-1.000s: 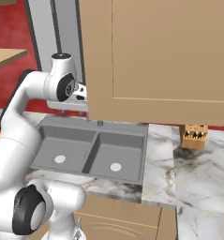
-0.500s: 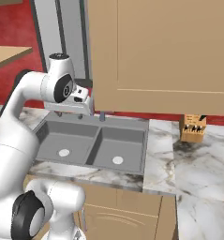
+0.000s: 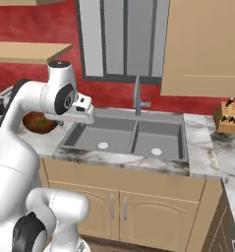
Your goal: Move the mug from next to the sink to the open cabinet. Then, move the bowl with the lime to the fridge to clear the area for faucet cleaning.
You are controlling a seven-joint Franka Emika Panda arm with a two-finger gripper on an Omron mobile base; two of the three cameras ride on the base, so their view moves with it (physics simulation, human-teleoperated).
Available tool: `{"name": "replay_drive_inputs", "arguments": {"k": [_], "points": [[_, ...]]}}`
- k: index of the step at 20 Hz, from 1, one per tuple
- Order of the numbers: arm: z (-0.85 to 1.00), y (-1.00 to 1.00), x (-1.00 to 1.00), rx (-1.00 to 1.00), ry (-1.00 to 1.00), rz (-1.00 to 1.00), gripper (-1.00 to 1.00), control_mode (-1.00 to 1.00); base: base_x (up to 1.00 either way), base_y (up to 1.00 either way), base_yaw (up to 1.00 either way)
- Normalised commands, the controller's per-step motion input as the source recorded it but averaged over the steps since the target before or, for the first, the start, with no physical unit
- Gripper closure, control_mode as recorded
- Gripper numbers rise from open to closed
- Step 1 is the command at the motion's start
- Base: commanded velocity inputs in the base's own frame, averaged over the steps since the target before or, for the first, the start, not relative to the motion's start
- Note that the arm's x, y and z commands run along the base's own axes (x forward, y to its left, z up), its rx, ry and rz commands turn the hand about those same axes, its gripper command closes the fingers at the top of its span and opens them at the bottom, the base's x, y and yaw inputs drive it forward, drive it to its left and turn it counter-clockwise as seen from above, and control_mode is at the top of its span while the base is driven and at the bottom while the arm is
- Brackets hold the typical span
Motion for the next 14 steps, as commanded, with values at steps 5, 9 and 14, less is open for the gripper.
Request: {"name": "replay_drive_inputs", "arguments": {"k": [5, 9, 14], "points": [[0.00, 0.00, 0.00, 0.00, 0.00, 0.00, -1.00, 1.00, 0.13, 0.96, -0.06], [0.00, 0.00, 0.00, 0.00, 0.00, 0.00, -1.00, 1.00, 0.37, 0.75, -0.06], [0.00, 0.00, 0.00, 0.00, 0.00, 0.00, -1.00, 1.00, 0.62, 0.37, -0.04]]}}
